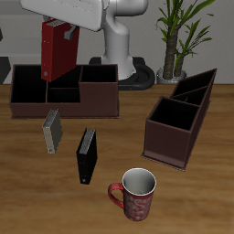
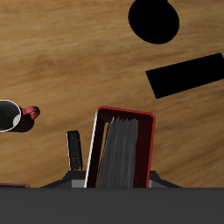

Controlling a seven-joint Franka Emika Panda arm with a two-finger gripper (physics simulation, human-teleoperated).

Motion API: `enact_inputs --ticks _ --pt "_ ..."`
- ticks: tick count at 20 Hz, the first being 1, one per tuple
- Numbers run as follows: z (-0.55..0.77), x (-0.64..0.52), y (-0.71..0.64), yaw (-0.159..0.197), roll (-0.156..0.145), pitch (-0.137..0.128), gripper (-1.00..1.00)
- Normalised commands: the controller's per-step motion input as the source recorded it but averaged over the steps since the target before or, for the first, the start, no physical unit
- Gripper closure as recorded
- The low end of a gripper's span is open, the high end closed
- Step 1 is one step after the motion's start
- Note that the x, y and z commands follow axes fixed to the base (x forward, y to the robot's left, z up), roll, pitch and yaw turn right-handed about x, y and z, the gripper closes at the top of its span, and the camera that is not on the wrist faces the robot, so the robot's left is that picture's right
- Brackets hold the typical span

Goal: Place the red book into the left desk caddy's back compartment

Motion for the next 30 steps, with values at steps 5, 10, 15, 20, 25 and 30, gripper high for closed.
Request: enact_inputs --ticks 5,10,15,20,25,30 --pt "-0.03 -0.21 0.07 -0.014 -0.012 0.002 1.0" --pt "-0.02 -0.28 0.09 0.014 -0.018 -0.02 1.0" --pt "-0.05 -0.19 0.06 0.002 0.002 -0.009 1.0" --pt "-0.05 -0.24 0.1 -0.011 0.01 -0.005 1.0" --pt "-0.09 -0.18 0.19 0.017 0.011 -0.004 1.0" --pt "-0.12 -0.19 0.18 0.002 0.005 0.0 1.0"
